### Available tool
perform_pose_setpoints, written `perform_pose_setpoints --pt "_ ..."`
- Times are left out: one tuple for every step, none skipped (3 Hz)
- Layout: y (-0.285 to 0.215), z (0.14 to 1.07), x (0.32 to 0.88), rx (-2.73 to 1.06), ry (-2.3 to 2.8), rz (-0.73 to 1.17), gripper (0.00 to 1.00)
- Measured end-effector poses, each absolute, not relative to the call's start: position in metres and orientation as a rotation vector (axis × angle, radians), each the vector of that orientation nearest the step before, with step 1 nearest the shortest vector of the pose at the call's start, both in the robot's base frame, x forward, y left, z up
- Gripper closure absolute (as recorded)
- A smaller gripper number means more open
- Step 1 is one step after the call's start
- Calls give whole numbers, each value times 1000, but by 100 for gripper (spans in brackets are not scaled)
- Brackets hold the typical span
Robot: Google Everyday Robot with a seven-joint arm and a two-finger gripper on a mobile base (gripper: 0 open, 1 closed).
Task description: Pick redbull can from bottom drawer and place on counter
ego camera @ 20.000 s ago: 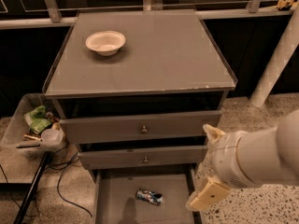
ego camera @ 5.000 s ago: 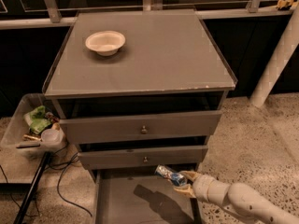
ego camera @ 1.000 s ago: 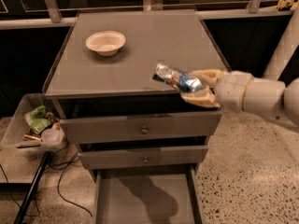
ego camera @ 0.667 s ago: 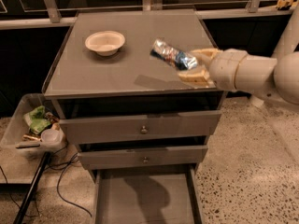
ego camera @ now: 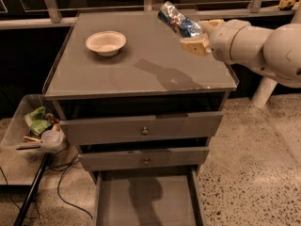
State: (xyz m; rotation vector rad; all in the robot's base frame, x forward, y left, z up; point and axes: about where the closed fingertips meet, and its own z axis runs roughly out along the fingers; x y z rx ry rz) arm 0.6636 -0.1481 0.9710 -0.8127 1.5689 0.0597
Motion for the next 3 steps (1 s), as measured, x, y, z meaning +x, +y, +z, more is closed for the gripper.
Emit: perform_pose_setpoints --pt "-142 981 673 -864 1564 58 100" --pt "-132 975 671 -988 1578 77 100" --pt "-132 953 660 -1128 1640 93 100"
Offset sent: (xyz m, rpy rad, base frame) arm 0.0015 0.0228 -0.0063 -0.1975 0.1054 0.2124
